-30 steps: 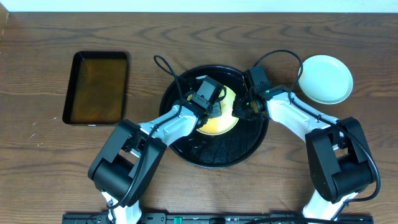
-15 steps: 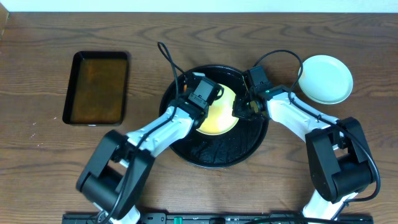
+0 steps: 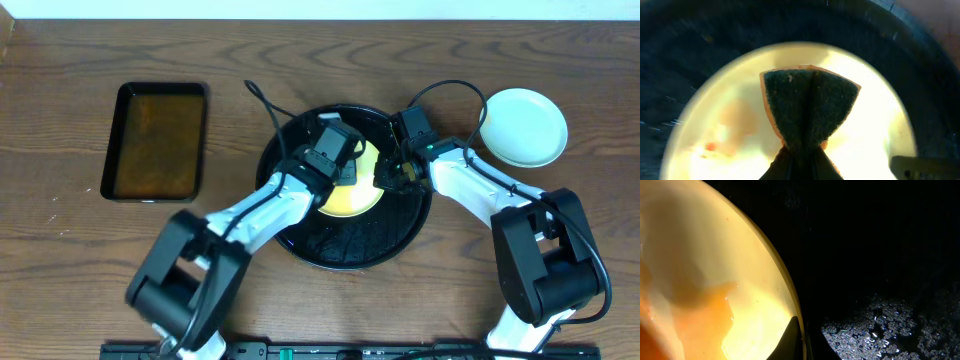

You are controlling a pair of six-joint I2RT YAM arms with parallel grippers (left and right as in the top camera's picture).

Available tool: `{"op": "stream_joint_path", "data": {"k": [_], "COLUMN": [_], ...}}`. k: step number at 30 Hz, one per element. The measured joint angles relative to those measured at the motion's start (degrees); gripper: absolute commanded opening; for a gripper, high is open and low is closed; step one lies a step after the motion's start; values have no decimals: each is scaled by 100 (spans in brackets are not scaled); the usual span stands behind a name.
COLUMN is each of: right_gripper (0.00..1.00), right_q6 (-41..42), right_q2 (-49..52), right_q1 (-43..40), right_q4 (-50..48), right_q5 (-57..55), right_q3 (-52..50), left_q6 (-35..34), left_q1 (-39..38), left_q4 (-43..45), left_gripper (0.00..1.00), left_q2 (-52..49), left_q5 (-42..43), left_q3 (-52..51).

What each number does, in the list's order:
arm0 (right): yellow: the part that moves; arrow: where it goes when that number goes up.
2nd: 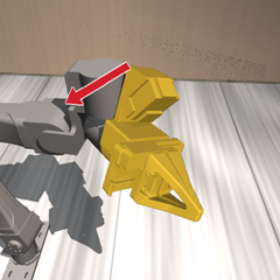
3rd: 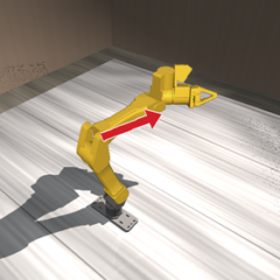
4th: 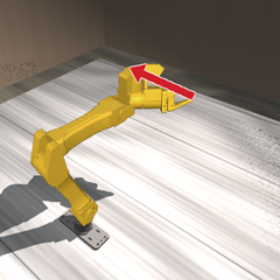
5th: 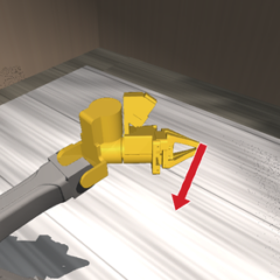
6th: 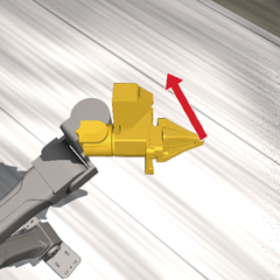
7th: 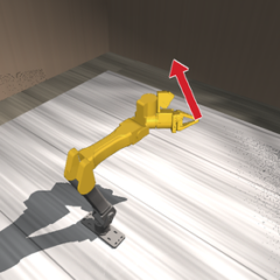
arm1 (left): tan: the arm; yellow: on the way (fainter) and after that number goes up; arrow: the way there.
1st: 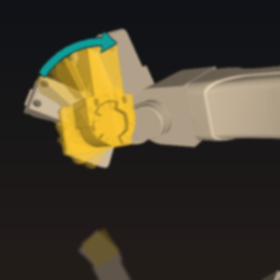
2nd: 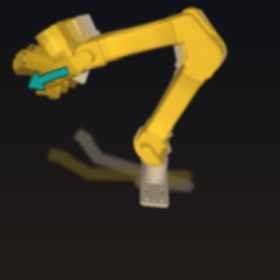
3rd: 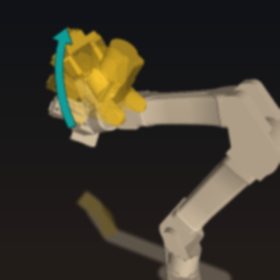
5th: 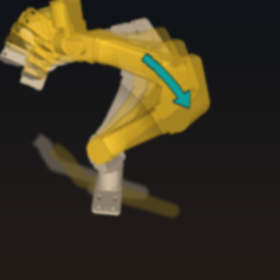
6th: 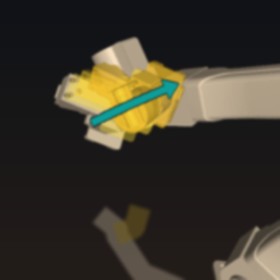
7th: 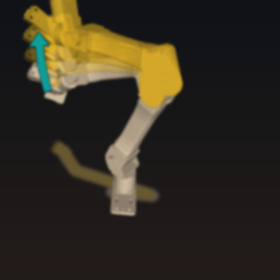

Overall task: Clean dirty plates on tray and stack at the side
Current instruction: 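Hold the yellow plate with the right gripper and scrub it with the sponge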

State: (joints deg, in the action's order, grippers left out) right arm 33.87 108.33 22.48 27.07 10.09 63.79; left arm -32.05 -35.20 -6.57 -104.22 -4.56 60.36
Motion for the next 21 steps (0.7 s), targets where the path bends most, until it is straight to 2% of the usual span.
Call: {"op": "stream_joint_path", "data": {"k": [6,14,21], "right_gripper": [2,2,2], "right_q6": [0,0,0], "right_q2": [0,0,0], "right_q1": [0,0,0], "right_q4": [0,0,0], "right_q5": [-9,-7,-7], "right_q3": [0,0,0], "left_q6": [-50,605,1095], "left_q1": [2,293,415], "left_q4": [17,-584,-671], "left_gripper": [8,8,8], "left_q2": [-492,-396,-245], "left_q5": [81,-612,-1005], "left_q3": [11,55,52]}}
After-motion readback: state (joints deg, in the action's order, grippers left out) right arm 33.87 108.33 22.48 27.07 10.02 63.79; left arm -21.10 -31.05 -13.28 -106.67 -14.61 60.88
